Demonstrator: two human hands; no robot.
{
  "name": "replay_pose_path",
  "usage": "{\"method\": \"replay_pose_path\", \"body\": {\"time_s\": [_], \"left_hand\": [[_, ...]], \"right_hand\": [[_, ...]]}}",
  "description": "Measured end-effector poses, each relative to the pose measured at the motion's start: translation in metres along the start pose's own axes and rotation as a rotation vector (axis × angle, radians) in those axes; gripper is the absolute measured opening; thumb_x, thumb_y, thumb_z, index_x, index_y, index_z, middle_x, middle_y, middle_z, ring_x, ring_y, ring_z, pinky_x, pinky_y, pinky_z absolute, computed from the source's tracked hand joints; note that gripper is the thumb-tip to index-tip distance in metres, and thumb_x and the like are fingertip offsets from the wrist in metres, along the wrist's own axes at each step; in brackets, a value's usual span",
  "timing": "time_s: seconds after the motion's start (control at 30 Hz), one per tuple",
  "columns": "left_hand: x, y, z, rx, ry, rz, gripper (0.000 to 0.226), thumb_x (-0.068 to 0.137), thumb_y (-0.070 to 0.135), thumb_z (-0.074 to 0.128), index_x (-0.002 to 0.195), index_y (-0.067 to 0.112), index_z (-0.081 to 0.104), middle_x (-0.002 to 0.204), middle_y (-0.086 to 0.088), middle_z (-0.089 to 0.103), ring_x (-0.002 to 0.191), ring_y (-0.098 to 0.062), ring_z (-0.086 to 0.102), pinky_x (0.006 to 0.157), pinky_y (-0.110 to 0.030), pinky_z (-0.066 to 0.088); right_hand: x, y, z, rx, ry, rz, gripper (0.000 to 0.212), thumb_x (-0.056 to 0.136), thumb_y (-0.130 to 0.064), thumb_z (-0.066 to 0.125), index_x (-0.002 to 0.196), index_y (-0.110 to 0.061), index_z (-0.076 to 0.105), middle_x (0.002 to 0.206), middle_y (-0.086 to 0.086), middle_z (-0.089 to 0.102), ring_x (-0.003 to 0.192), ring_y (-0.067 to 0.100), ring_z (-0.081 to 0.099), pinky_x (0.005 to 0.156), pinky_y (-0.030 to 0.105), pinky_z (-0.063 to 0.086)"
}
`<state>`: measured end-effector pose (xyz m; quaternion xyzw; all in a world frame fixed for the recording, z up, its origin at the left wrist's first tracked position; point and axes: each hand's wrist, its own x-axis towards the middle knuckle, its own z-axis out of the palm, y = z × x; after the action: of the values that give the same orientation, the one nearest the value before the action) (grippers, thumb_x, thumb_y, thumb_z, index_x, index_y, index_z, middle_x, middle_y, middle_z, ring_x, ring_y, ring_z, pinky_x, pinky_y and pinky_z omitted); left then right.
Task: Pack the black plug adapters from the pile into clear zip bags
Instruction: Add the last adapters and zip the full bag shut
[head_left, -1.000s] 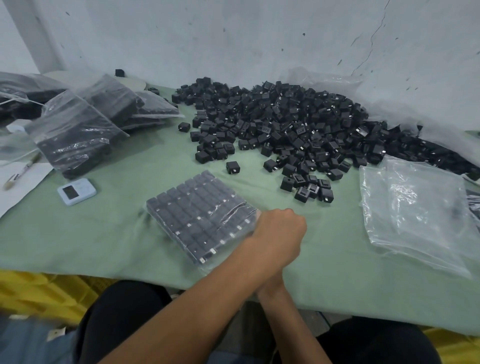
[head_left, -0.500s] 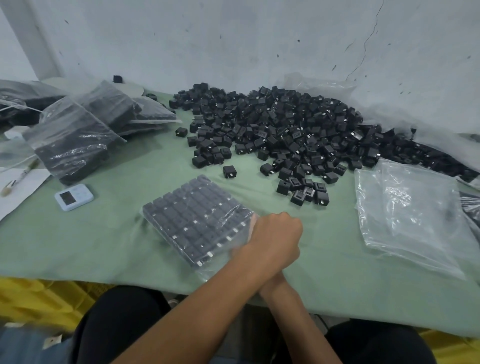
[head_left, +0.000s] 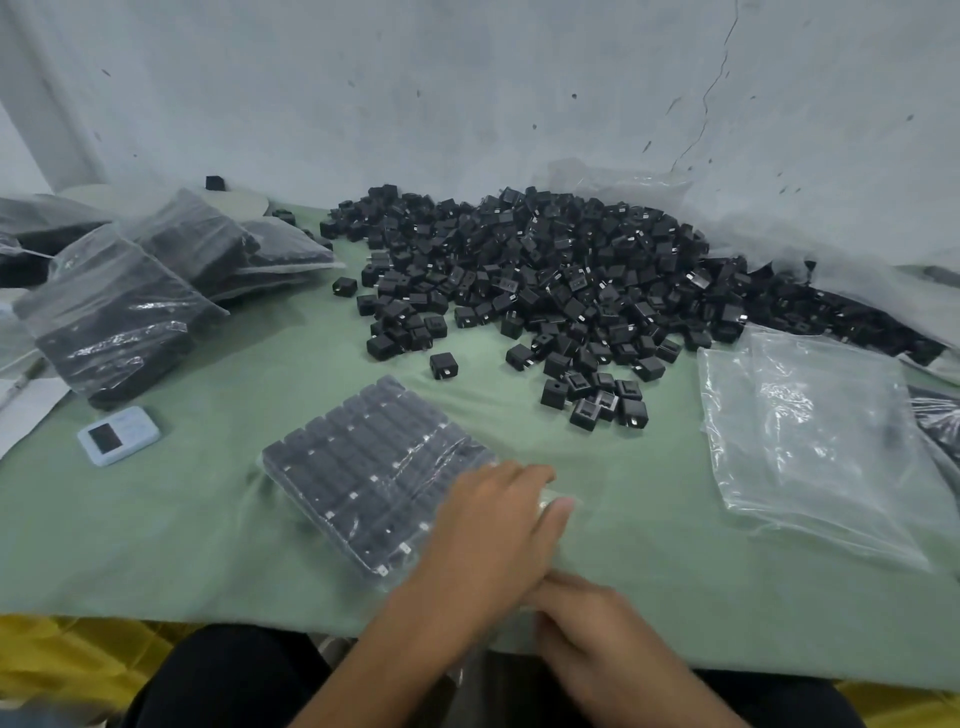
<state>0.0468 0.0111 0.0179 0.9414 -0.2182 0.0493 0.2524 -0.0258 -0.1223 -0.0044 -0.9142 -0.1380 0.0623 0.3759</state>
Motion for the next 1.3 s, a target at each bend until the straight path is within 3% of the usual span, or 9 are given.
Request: {"method": "replay_pose_path", "body": {"time_s": [0.07,0.27,0.43,0.63,0.77,0.9,1.07,1.2,1.3], "left_hand": [[-0.03,-0.026,-0.007,-0.043,0.077,-0.07,0.047,0.101,0.059,0.032,0.133,0.034,0.057,0.129,0.014,0.058,0.121,-0.008,0.049,0.107,-0.03,0.032],[-0.076,-0.082,-0.006,0.007,0.277,-0.616,0.075,0.083,0.071,0.009,0.141,0.045,0.049,0.158,0.003,0.031,0.146,-0.023,0.025,0.117,-0.045,0.014],[-0.065,-0.09,0.01,0.099,0.222,-0.561,0.075,0.09,0.069,0.009,0.149,0.036,0.04,0.162,-0.008,0.023,0.148,-0.033,0.02,0.115,-0.055,0.021],[-0.06,-0.085,0.003,0.031,0.257,-0.52,0.066,0.097,0.066,0.015,0.151,0.034,0.035,0.163,-0.004,0.017,0.15,-0.025,0.013,0.118,-0.05,0.019],[-0.102,-0.053,0.01,-0.073,0.39,-0.266,0.062,0.087,0.08,0.038,0.129,0.036,0.054,0.132,0.005,0.044,0.121,-0.014,0.04,0.105,-0.031,0.03],[-0.123,-0.036,0.031,0.031,0.47,-0.139,0.05,0.072,0.061,0.066,0.103,0.022,0.069,0.097,0.004,0.06,0.087,-0.016,0.059,0.084,-0.027,0.043],[-0.121,-0.027,0.029,-0.102,0.513,-0.237,0.019,0.082,0.043,0.057,0.086,0.028,0.067,0.079,0.016,0.063,0.074,-0.005,0.06,0.069,-0.024,0.047],[-0.121,-0.019,0.022,-0.154,0.445,-0.349,0.021,0.085,0.054,0.052,0.083,0.035,0.061,0.069,0.017,0.055,0.07,-0.002,0.055,0.06,-0.027,0.049],[-0.117,-0.016,0.02,-0.146,0.399,-0.413,0.029,0.081,0.065,0.048,0.083,0.038,0.06,0.068,0.016,0.05,0.072,-0.003,0.052,0.062,-0.027,0.047]], "right_hand": [[-0.003,0.009,-0.032,0.001,0.098,0.012,0.038,0.086,-0.006,0.056,0.102,-0.037,0.073,0.104,-0.027,0.071,0.098,-0.008,0.065,0.086,0.013,0.047],[0.107,0.059,-0.084,-0.305,0.376,0.129,0.03,0.098,-0.012,0.05,0.123,-0.021,0.066,0.128,-0.004,0.059,0.115,0.018,0.054,0.097,0.036,0.047],[0.154,0.095,-0.081,-0.564,0.255,0.291,0.034,0.101,-0.033,0.046,0.133,-0.024,0.054,0.134,0.005,0.05,0.117,0.03,0.051,0.09,0.041,0.047],[0.123,0.096,-0.079,-0.387,0.237,0.296,0.027,0.095,-0.039,0.058,0.119,-0.026,0.056,0.12,0.003,0.052,0.103,0.027,0.056,0.088,0.038,0.048],[0.064,0.072,-0.079,0.196,0.392,0.307,0.021,0.093,-0.029,0.064,0.112,-0.037,0.064,0.105,-0.011,0.062,0.081,0.016,0.066,0.073,0.026,0.053],[0.001,0.038,-0.052,0.768,0.304,0.298,0.037,0.092,0.005,0.055,0.103,-0.024,0.076,0.095,0.008,0.069,0.068,0.022,0.067,0.064,0.027,0.056],[-0.012,0.002,-0.008,0.626,0.003,0.217,0.045,0.087,-0.001,0.064,0.114,-0.035,0.073,0.111,-0.01,0.073,0.099,0.004,0.066,0.094,0.027,0.051],[0.009,-0.012,0.004,0.314,0.036,0.16,0.049,0.083,-0.02,0.066,0.127,-0.041,0.06,0.117,-0.029,0.064,0.095,0.002,0.065,0.092,0.022,0.05],[0.004,-0.013,0.0,0.355,0.059,0.219,0.052,0.069,-0.031,0.059,0.119,-0.048,0.059,0.111,-0.03,0.064,0.085,0.011,0.068,0.083,0.028,0.055]]}}
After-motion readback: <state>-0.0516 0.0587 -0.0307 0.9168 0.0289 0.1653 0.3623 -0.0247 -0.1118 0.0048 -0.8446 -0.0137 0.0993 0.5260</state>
